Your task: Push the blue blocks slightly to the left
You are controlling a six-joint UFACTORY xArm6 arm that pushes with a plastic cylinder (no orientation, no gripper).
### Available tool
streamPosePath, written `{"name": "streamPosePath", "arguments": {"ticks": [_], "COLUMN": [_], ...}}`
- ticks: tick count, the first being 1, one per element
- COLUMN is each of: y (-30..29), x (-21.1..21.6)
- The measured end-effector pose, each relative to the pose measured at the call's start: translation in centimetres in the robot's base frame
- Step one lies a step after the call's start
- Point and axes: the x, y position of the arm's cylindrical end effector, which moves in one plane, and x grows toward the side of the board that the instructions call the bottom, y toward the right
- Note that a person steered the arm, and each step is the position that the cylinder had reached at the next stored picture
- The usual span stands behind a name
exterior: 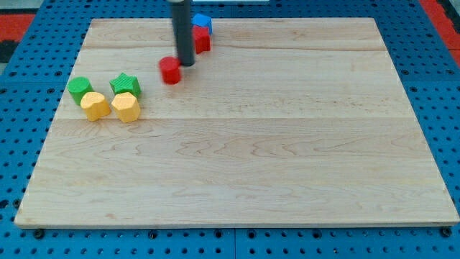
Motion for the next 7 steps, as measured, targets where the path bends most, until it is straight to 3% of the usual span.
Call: {"name": "streamPosePath", "arguments": {"ticks": [1,2,4,5,7], "y": [-3.0,-0.9,20.3,30.2,31.4], "x": [2.1,2.7,0.8,-4.4,-8.7]}}
